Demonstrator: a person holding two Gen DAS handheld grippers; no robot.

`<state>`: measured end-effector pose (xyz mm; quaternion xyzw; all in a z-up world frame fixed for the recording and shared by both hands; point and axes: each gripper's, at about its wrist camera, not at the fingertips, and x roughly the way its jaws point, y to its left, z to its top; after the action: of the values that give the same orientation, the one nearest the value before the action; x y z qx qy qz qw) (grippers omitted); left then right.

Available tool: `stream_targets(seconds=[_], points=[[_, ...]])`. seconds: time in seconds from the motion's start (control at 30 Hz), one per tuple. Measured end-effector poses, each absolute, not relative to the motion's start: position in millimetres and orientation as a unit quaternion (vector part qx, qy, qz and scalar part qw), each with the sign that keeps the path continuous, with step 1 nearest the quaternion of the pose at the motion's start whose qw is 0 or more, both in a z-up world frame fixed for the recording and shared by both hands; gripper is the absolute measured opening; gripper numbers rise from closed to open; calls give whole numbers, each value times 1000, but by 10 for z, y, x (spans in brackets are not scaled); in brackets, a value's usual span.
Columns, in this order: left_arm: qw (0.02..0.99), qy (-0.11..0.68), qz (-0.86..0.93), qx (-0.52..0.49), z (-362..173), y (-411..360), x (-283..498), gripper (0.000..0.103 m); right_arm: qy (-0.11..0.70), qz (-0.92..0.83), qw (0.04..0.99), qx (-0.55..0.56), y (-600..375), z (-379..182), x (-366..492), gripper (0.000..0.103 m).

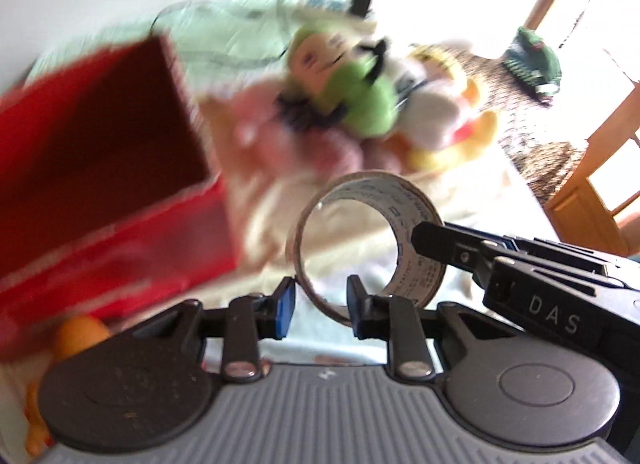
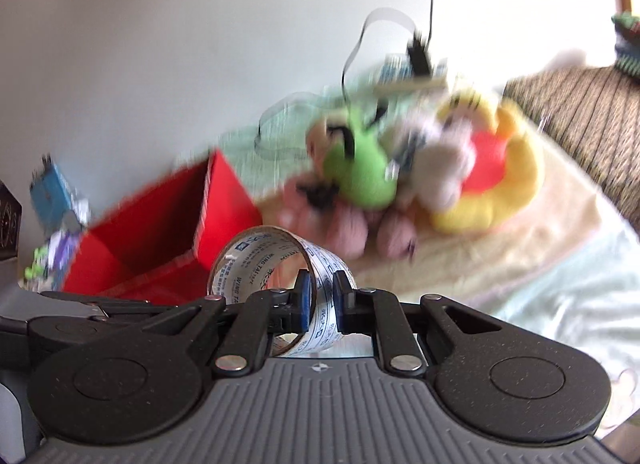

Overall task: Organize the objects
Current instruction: 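Lift the tape roll with the right gripper and carry it over the red box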

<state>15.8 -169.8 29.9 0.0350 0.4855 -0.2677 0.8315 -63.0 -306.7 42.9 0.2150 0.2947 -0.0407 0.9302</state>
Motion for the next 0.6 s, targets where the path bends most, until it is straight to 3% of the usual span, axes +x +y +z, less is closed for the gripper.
stream_targets(seconds=[0.27,0.6], points=[[874,388,-289,44,965,-1552,170,23,215,-8,955,206,-2848,875,-199,14],[901,384,-203,-9,1047,-649,732,22,284,86,945,136,-2106,818,797,14]])
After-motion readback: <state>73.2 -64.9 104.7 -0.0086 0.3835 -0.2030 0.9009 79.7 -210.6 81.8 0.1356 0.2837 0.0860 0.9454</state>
